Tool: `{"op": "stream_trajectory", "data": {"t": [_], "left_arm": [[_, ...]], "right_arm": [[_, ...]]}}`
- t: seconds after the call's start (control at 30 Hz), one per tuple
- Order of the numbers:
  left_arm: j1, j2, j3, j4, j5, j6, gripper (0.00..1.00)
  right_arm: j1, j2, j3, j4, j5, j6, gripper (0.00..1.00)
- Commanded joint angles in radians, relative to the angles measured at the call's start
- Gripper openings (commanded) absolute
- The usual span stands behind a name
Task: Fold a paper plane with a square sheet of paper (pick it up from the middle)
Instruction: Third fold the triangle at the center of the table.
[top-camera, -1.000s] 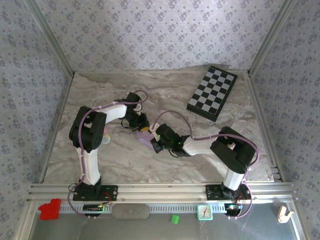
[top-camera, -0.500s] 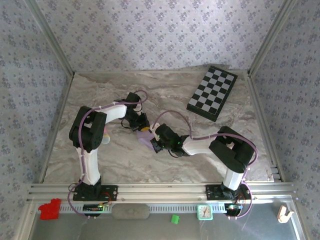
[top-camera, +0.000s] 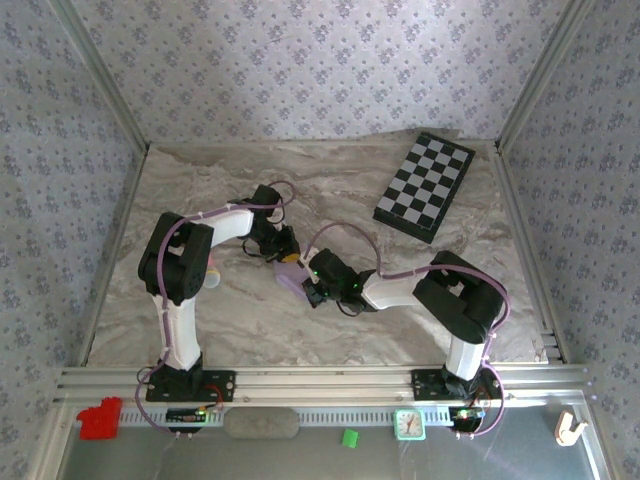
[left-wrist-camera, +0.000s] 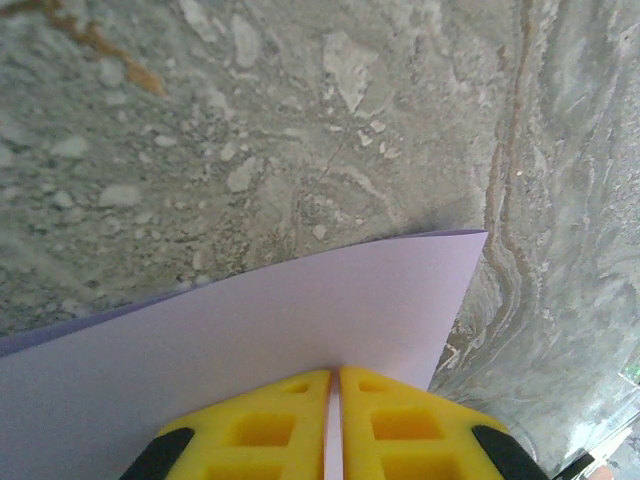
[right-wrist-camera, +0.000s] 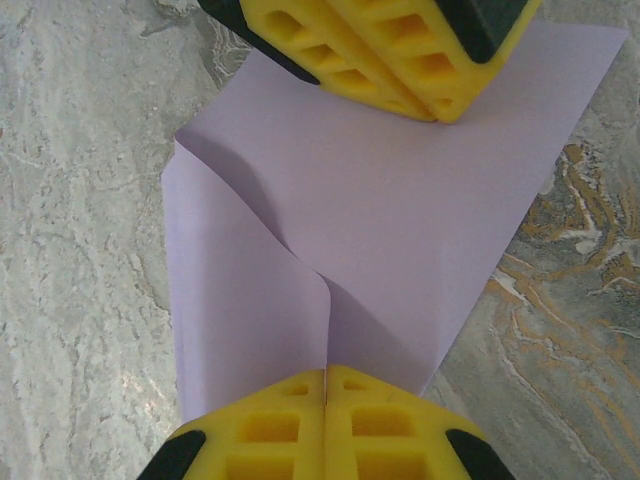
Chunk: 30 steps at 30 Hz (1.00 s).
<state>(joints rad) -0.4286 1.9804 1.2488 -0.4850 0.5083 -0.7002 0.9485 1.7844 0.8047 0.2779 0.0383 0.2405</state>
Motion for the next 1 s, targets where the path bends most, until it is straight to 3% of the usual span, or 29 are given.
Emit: {"op": "stream_trajectory", "data": {"t": [0.0,0.27,0.57,0.97], "left_arm": [[-0.002,-0.018,-0.011,-0.01,-0.004,-0.012,0.13],[0.044,-0.095,-0.055,0.038,-0.019,-0.056,0.16],[0.054,-0.04,-0.083,0.026,-0.013,-0.037,0.14],[0.045,0.002,-0.055,-0.026,-0.048,0.0,0.11]], "right_arm": [[-0.004,0.009,0.021,-0.032,0.011,0.021,0.0],[-0.009,0.009,0.02,-0.037,0.002,0.031,0.0],[-0.03,0.008,0.039,-0.06,-0.055,0.06,0.01],[-0.03,0.019,0.069,-0.123,-0.04,0.071,0.01]]}}
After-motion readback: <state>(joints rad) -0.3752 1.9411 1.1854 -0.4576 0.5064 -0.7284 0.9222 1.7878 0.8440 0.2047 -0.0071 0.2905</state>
